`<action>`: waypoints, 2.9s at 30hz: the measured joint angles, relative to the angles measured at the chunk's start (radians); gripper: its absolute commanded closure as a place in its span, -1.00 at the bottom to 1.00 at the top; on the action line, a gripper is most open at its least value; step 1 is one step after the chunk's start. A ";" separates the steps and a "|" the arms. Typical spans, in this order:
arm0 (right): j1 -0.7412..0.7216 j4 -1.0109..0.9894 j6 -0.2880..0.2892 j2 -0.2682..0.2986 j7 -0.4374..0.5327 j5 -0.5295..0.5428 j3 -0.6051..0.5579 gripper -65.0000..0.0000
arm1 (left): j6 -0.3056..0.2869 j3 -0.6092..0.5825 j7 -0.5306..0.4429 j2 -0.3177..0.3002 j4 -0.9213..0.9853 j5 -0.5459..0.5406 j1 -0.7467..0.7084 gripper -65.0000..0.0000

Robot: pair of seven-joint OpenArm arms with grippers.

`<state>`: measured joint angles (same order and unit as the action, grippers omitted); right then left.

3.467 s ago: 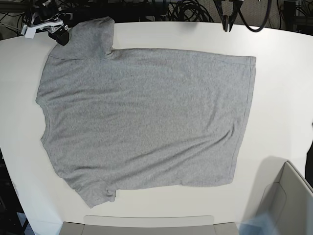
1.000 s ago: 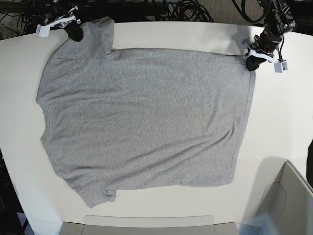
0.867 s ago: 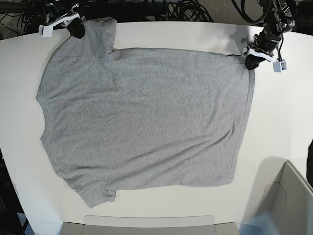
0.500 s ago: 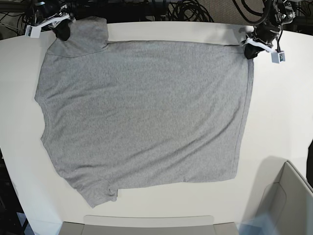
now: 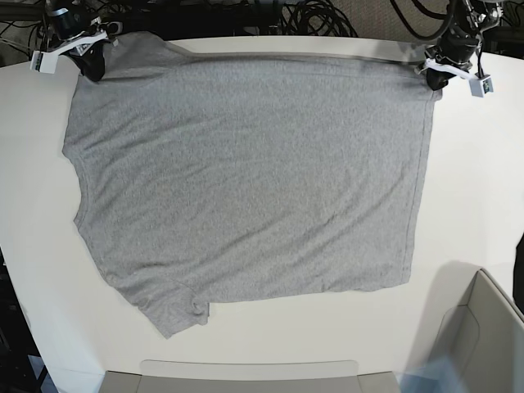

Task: Fold the T-shirt properly
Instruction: 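Lift the shoulder edge with both grippers and fold it toward the hem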

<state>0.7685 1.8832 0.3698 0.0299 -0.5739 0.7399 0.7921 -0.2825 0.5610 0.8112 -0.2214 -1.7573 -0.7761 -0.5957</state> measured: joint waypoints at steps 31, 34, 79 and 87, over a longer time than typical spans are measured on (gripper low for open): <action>-0.426 0.047 0.011 0.069 -0.397 -0.330 -0.018 1.00 | 0.148 0.011 0.245 -0.034 -0.018 -0.003 0.289 1.00; -0.444 0.047 0.011 0.069 -0.395 -0.418 -0.081 1.00 | 0.228 0.011 0.258 -0.036 -0.018 -0.006 0.319 1.00; -0.833 -0.418 0.011 0.089 -0.090 -0.822 -0.292 1.00 | 0.260 -0.151 0.201 -0.100 0.320 0.208 0.690 1.00; -0.912 -0.505 0.012 0.092 -0.087 -0.822 -0.294 1.00 | 0.254 -0.154 0.170 -0.098 0.433 0.206 0.745 1.00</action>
<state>-0.1432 1.3781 0.3817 0.1223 -0.6613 -0.0822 0.4980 -0.0284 0.4072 0.9813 -0.3191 -1.3247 -0.5701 0.1497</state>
